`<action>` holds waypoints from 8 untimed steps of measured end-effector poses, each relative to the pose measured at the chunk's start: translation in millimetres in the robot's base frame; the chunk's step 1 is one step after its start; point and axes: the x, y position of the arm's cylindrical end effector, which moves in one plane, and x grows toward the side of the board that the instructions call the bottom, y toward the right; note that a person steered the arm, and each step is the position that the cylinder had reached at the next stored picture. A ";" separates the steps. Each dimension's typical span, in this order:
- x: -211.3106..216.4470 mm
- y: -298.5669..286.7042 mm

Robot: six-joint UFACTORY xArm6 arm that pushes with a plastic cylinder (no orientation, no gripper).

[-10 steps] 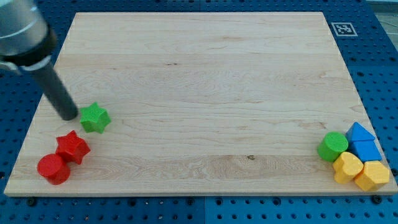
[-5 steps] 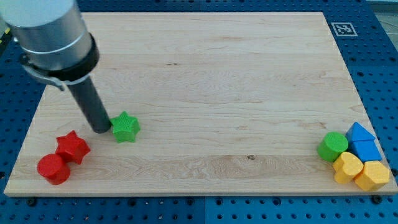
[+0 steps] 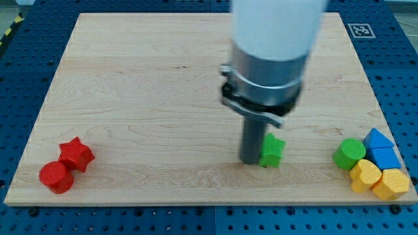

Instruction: Move the green star to the top of the green circle

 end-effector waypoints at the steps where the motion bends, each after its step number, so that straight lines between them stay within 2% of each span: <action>1: 5.3 53.1; 2: 7.4 91.6; 3: 7.7 103.0; 4: 7.6 91.3; 6: -38.4 83.8; 8: -32.2 99.8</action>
